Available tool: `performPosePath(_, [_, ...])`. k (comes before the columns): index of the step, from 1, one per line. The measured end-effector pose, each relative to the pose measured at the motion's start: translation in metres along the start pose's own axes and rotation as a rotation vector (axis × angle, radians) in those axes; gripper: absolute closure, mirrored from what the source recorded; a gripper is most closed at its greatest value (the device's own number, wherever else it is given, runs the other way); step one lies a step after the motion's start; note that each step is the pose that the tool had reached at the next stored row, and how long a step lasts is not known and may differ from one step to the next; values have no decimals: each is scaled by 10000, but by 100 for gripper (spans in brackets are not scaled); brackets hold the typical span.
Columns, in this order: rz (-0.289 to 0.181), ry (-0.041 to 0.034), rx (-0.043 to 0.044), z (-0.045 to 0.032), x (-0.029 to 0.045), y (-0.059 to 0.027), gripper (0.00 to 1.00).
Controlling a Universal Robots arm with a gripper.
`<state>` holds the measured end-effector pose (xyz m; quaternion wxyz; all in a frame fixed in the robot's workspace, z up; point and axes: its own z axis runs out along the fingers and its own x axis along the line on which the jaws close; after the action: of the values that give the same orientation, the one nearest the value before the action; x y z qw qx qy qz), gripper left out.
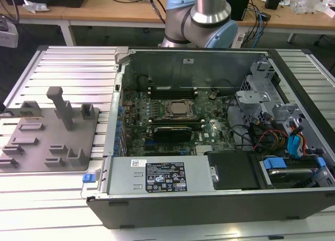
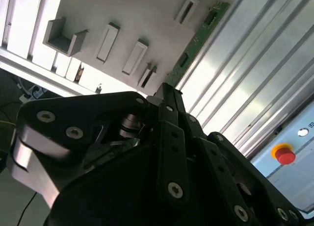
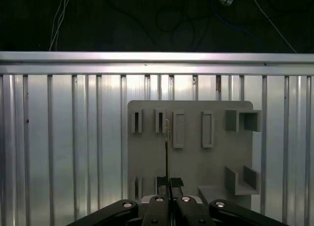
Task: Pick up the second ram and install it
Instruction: 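Pick up the second ram and move it above second insertion slot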
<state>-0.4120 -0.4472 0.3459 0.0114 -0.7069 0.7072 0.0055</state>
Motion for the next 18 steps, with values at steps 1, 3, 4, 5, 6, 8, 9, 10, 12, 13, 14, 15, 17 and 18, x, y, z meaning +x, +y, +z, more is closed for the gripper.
performPosePath(1, [0, 0, 9, -32, -1, 0, 91])
performPosePath(3, [-1, 1, 29, -93, -2, -1, 91])
performPosePath(4, [-1, 1, 37, -113, -3, -1, 91])
performPosePath(5, [-1, 1, 45, -127, -3, -1, 91])
performPosePath(6, [-1, 1, 58, -150, -4, -1, 91])
performPosePath(8, [-2, 1, 83, -196, -5, -2, 91])
performPosePath(9, [-2, 0, 100, -221, -6, -2, 91])
performPosePath(10, [-3, 0, 112, -242, -6, -2, 91])
performPosePath(12, [-3, 0, 128, -274, -7, -2, 91])
performPosePath(13, [-4, 0, 136, -289, -7, -3, 91])
performPosePath(14, [-4, 0, 149, -317, -8, -3, 91])
performPosePath(15, [-4, 0, 156, -334, -8, -3, 91])
performPosePath(17, [-4, 0, 173, -405, -10, -3, 91])
performPosePath(18, [-5, 0, 184, -460, -11, -4, 91])
